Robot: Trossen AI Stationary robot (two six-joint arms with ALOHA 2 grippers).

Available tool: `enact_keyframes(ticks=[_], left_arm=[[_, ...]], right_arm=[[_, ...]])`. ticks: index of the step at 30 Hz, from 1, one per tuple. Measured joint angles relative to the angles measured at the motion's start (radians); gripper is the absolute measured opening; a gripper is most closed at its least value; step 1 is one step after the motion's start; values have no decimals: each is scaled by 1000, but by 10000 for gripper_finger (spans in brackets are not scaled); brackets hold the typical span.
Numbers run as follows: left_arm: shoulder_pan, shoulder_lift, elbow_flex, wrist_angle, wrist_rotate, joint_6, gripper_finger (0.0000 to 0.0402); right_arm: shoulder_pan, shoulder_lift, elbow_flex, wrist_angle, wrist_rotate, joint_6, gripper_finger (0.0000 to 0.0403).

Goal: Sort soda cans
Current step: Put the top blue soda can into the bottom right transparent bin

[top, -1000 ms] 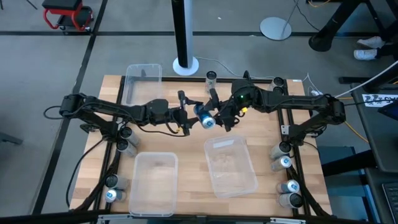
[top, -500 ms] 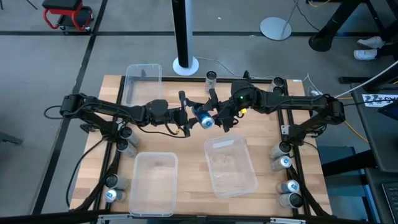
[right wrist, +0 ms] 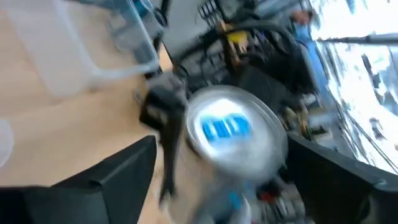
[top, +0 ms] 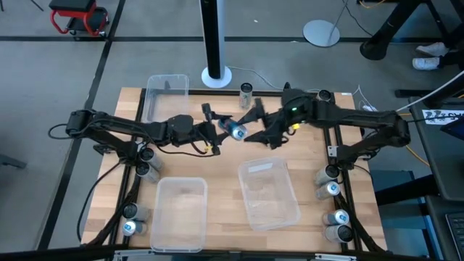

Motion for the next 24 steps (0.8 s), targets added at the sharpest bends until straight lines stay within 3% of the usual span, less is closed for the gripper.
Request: enact_keyframes(ticks=[4,7,13,18,24], left_arm=[[37,-38,-7,-72,31,-113,230],[93,-42,-50,-50,124,-231,230],[149,-6,-97,-19,194,-373,230],[129,14,-99,-34,201,-375,230],[134,14,-100,-13,195,-387,230]], right_arm=[[-1,-61,40,-138,133,0,358],[-1,-88,41,-149,189,-2,359],[-1,-88,42,-32,216,4,360],[13,-87,42,-92,217,-21,360],[24,-35,42,-113,487,33,360]])
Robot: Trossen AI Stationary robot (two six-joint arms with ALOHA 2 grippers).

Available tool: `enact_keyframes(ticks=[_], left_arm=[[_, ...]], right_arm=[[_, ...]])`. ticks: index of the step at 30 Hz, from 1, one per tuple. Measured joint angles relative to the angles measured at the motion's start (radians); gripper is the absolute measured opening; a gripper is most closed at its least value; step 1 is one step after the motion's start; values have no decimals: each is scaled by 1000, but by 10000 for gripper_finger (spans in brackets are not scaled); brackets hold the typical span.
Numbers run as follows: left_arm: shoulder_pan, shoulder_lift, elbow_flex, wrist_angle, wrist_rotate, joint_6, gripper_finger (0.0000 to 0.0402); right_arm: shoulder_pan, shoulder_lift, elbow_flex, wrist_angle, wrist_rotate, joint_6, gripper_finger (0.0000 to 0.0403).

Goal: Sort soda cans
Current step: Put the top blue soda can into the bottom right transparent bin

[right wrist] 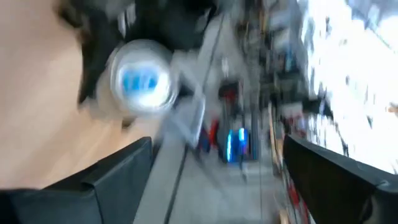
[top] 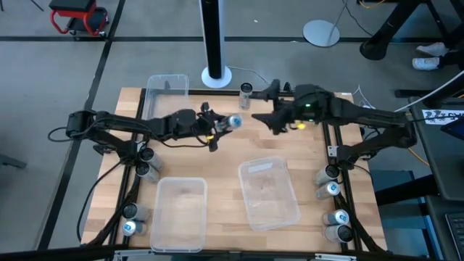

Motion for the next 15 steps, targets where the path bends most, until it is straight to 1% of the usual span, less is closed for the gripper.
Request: enact_keyframes(ticks=[1,2,4,6,8,11,15], left_arm=[[0,0,0,3,-1,-1,230],[0,0,0,2,-1,-3,230],[-1,6,0,-1,0,-9,230],[-3,8,0,-19,5,-10,230],[-3,15,0,-30,5,-12,230],[-3,20,0,-76,2,-17,230],[-3,32,1,-77,2,-31,230]], right_arm=[[1,17,0,4,9,0,360],[3,35,0,7,-11,-1,360],[3,64,0,13,-122,0,360],[4,92,0,15,-191,20,360],[4,109,-1,-9,-206,35,360],[16,121,-1,-18,-198,58,360],[29,158,0,-9,-198,69,360]])
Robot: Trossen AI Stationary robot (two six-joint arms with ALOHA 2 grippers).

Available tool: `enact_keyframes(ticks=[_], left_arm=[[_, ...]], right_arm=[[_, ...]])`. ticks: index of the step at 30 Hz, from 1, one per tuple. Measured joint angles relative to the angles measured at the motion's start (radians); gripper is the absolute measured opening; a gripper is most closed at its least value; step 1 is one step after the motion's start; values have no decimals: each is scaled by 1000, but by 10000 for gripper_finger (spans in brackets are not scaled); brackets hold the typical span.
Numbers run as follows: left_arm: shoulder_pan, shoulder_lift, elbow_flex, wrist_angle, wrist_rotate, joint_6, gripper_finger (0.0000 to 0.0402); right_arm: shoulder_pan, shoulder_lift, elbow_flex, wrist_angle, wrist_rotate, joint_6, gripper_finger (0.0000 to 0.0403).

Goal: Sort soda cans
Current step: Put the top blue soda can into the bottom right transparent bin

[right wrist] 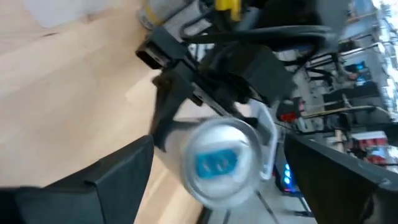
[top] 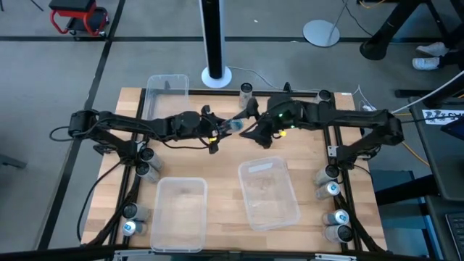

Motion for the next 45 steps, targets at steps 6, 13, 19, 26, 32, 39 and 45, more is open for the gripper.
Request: enact_keyframes(ticks=[6,13,19,26,32,39,45], left_arm=[[-18,32,0,-10,-2,0,230],[-21,44,0,-3,0,8,230],[-25,44,0,-4,-2,21,230],[-26,44,0,-15,0,46,230],[-24,44,4,-18,-3,49,280],[-29,-42,28,-142,-12,49,302],[-45,-216,3,-357,-59,-9,304]], right_arm=[[-1,54,0,15,33,0,360],[0,82,1,11,25,6,359],[0,109,-1,19,16,9,318],[-2,111,0,13,8,9,241],[-1,111,0,11,14,7,237],[-1,48,31,-67,18,8,237],[39,-9,168,-333,37,69,237]])
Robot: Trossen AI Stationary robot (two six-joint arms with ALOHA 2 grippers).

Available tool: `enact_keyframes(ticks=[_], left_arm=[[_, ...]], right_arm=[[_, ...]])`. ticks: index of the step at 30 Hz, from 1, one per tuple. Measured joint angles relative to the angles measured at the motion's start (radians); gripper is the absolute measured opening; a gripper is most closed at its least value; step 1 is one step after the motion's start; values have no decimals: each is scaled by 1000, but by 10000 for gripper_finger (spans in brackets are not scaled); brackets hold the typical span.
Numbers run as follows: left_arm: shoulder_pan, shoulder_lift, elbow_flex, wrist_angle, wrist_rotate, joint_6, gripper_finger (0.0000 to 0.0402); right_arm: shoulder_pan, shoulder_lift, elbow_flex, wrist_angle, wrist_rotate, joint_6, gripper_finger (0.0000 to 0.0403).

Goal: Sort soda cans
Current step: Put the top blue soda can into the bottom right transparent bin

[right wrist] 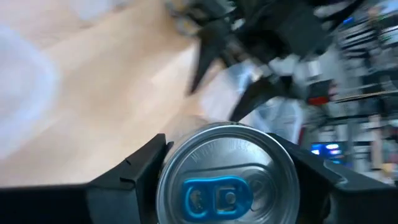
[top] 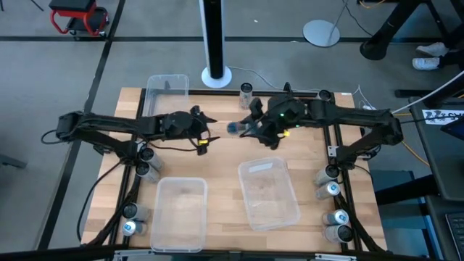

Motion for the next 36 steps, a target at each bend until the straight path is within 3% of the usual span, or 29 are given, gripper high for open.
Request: enact_keyframes(ticks=[4,9,20,36], left_arm=[[-37,-115,-99,55,-2,-19,305],[-89,-201,-197,208,-2,-22,306],[-171,-218,-303,250,-2,-32,306],[-178,-221,-320,301,-2,8,306]], right_arm=[[71,-2,80,-201,-4,112,239],[162,-3,81,-306,-5,304,238],[271,-1,-78,-355,-19,686,238],[270,-2,-314,-187,-30,748,240]])
